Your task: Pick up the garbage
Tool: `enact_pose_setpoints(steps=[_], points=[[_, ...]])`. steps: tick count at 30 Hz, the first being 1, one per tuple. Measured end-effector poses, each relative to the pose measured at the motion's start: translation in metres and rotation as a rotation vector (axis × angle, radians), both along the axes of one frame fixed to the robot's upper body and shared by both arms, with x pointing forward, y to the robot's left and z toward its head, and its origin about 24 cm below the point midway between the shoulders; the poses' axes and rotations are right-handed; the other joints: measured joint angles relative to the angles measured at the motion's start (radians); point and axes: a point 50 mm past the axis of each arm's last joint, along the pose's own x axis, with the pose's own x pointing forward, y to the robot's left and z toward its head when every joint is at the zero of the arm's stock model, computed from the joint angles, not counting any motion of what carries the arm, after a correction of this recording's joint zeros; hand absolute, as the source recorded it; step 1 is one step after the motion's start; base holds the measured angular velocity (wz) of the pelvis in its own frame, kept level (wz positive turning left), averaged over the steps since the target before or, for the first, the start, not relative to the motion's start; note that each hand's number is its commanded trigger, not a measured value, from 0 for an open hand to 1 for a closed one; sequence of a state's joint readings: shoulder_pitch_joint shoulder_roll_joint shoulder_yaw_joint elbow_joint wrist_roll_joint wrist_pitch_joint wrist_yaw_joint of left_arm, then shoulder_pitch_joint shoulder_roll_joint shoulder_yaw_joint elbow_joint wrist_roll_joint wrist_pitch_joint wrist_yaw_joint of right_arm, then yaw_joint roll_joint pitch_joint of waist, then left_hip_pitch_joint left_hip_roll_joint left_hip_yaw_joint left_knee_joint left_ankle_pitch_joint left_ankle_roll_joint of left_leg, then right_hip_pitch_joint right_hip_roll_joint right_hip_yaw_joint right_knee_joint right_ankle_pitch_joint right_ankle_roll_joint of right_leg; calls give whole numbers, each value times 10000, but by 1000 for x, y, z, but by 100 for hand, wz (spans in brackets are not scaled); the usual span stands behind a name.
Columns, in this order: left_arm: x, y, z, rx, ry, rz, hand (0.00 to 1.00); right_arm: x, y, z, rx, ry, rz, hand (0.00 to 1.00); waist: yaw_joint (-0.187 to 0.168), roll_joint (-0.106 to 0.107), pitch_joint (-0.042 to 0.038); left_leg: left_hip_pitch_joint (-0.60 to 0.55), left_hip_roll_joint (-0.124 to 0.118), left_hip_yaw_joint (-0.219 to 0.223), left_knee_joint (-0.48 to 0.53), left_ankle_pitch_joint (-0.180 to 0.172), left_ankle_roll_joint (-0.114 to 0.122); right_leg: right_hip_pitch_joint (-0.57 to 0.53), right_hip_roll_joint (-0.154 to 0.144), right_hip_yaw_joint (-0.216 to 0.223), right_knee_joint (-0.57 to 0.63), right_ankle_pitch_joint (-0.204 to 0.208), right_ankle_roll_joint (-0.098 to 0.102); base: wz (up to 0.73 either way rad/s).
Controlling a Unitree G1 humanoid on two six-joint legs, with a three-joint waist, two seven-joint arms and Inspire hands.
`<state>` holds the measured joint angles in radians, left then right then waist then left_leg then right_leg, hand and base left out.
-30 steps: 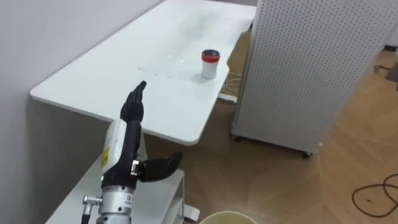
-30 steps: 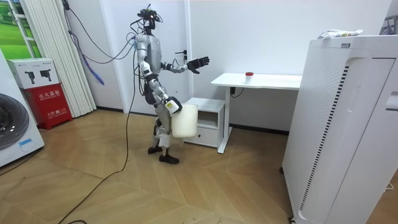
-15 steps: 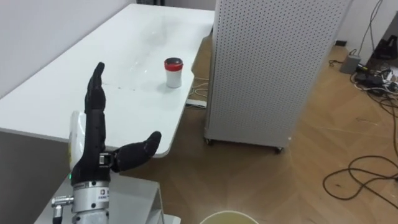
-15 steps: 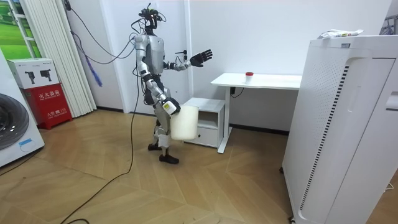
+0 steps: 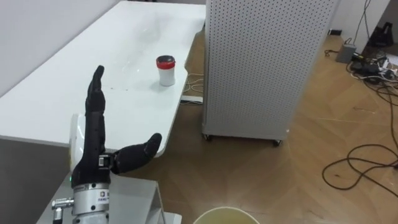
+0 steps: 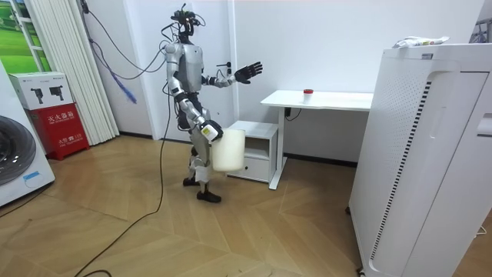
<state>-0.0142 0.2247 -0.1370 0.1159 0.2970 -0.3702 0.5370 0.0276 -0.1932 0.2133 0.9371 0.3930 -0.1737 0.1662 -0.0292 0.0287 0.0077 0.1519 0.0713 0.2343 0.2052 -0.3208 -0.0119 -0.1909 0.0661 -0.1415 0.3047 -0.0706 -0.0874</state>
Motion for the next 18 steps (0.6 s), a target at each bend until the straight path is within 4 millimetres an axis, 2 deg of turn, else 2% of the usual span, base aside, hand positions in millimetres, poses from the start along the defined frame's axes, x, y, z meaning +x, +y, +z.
enact_pose_setpoints(steps=[7,9,10,11,12,13,14,15,16,17,18], points=[[-1,2,-1,-5,52,65,0,0,1,0,138,-21,206,100,42,-53,17,-25,37,-3,135,55,-56,-11,-15,-56,86,-63,-88,0],[-2,3,-2,-26,102,93,0,1,4,1,264,-93,342,100,69,-195,63,-94,40,1,670,49,-67,-36,-24,-45,333,-336,-150,0],[-2,3,-3,-66,134,88,0,1,4,1,277,-106,361,100,63,-250,58,-170,36,-1,916,48,-68,-42,-58,12,449,-439,-169,6],[-3,4,-3,-79,167,91,0,2,4,2,270,-131,381,100,59,-343,36,-447,60,-11,1706,34,-91,-31,-159,136,624,-694,-137,0],[-3,4,-4,-173,197,98,0,2,2,2,219,-151,392,100,109,-392,42,-991,180,-85,3042,46,-109,25,-107,374,765,-805,-188,0],[-4,4,-4,-241,223,98,0,2,1,3,174,-154,375,100,104,-357,64,-1361,274,-270,3904,86,-172,107,-67,414,812,-850,-226,-6],[-5,5,-6,-297,296,117,0,1,-1,2,70,-77,322,100,119,-313,79,-2031,423,-707,5375,264,-388,250,18,517,976,-1001,-314,3],[-5,4,-8,-491,362,87,0,-2,-1,0,-43,83,298,100,94,-332,97,-2654,380,-1108,6050,211,-388,393,76,607,1127,-1168,-357,7],[-5,4,-9,-591,393,67,0,-5,-1,-1,-86,150,271,100,83,-355,111,-2954,382,-1155,6163,189,-351,477,94,627,1146,-1233,-359,8],[-5,3,-13,-662,525,48,0,-10,-1,-3,-214,294,159,100,134,-417,151,-3526,388,-1217,6062,195,-317,655,174,871,1144,-1307,-364,-11],[-6,3,-18,-698,729,105,0,-14,-3,-4,-336,406,40,100,190,-421,168,-4068,330,-1235,5622,249,-345,727,221,1033,1108,-1356,-362,-22]])
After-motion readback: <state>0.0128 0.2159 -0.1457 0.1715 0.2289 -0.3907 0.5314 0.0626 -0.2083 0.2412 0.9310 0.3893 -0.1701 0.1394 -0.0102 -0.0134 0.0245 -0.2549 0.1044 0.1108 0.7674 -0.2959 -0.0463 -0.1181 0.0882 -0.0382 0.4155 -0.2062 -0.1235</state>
